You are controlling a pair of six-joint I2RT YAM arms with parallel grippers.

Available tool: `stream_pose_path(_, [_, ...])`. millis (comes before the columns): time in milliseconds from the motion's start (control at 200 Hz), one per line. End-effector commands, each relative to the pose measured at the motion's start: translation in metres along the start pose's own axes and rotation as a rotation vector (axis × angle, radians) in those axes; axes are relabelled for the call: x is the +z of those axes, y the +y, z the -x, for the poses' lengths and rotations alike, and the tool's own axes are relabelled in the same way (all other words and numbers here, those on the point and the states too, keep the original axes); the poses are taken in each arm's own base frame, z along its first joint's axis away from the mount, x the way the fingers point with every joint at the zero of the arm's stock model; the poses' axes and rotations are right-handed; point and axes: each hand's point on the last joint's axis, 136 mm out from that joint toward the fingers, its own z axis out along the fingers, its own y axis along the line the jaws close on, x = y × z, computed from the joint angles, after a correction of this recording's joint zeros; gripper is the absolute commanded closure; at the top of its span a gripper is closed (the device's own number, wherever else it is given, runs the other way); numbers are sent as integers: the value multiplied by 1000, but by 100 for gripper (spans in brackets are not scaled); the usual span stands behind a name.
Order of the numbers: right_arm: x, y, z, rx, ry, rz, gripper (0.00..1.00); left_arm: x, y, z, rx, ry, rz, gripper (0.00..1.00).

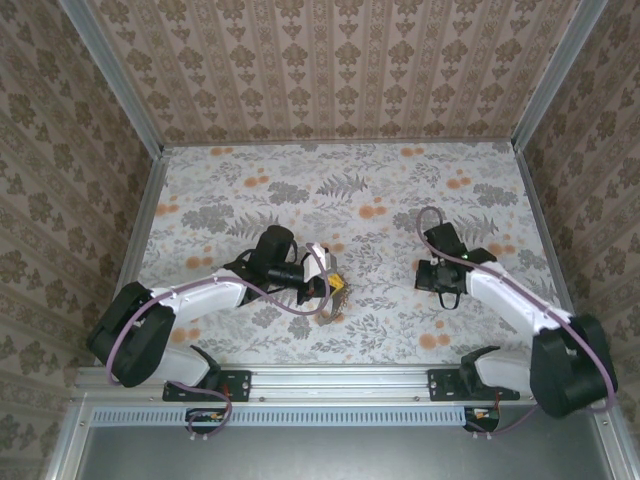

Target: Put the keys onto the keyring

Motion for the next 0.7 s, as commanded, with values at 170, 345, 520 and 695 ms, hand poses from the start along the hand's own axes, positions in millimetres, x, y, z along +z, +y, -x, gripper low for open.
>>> stream_pose_path(170, [-63,99,5,-328,-245,627,100,-6,-3,20,29,-46,-2,100])
stream_pose_path(345, [-93,123,2,-465,-417,788,100,-8,-3,23,36,-53,3,100])
stream_pose_path(520, [-105,142,-14,-625,-515,834,100,-8,-5,24,40,-58,-5,100])
stream_pose_path(695, [-111,159,-27,-799,-528,818,100,-8,-6,24,45,-60,-11,100])
